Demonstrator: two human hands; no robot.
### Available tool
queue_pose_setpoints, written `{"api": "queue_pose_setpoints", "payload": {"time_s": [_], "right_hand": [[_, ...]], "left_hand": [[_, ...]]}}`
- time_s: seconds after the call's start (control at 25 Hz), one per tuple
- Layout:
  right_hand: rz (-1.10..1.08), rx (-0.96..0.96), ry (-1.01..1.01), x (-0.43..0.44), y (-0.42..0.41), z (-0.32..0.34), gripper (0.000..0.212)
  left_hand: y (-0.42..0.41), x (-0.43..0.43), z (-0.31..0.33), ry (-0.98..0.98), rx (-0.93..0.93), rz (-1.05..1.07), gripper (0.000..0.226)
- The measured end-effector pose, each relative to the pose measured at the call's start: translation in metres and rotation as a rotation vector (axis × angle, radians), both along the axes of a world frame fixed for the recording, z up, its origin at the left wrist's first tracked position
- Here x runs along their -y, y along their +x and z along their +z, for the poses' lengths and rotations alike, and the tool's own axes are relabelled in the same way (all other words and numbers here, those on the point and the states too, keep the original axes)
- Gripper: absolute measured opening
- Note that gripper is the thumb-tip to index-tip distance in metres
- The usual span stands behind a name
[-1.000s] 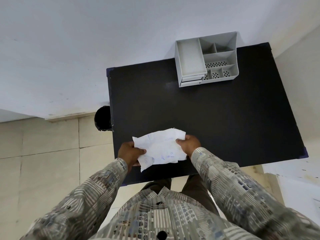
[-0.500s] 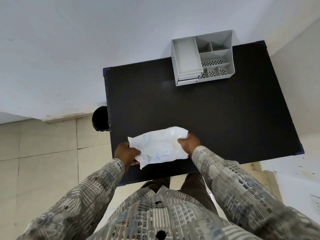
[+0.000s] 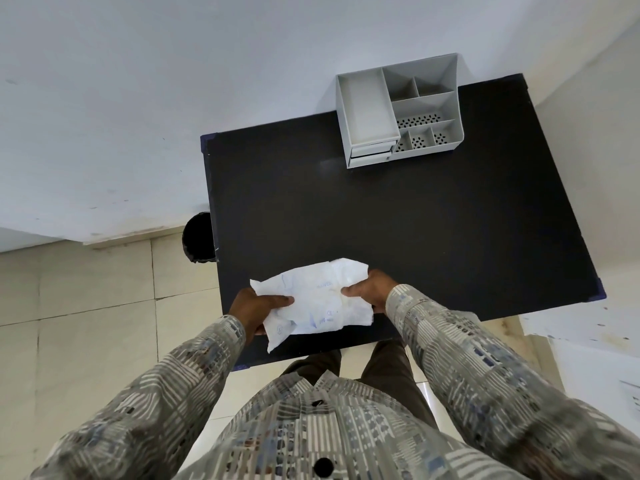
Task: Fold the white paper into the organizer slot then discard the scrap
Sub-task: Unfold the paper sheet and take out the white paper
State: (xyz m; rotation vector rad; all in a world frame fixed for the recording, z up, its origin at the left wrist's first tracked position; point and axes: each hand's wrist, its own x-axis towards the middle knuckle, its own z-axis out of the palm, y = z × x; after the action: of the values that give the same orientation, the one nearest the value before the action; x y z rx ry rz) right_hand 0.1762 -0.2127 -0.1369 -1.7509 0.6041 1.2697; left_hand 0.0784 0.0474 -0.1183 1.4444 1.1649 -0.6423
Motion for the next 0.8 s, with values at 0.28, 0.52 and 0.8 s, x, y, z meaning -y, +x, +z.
{"api": "queue_pose_setpoints", "payload": {"time_s": [0.28, 0.52, 0.8], "right_hand": [[-0.131, 0.152, -0.088, 0.006, -0.011, -0.013, 0.033], [-0.317, 0.109, -0.031, 0.032, -0.008, -0.010, 0.032], [-0.451, 0.125, 0.010, 0.058, -0.005, 0.014, 0.035]], "left_hand": [[-0.004, 0.002, -0.002, 0.040, -0.003, 0.112, 0.033], [-0.004, -0.006, -0.005, 0.089, -0.015, 0.125, 0.028], [0.001, -0.008, -0.001, 0.359, -0.026, -0.120, 0.080]]}}
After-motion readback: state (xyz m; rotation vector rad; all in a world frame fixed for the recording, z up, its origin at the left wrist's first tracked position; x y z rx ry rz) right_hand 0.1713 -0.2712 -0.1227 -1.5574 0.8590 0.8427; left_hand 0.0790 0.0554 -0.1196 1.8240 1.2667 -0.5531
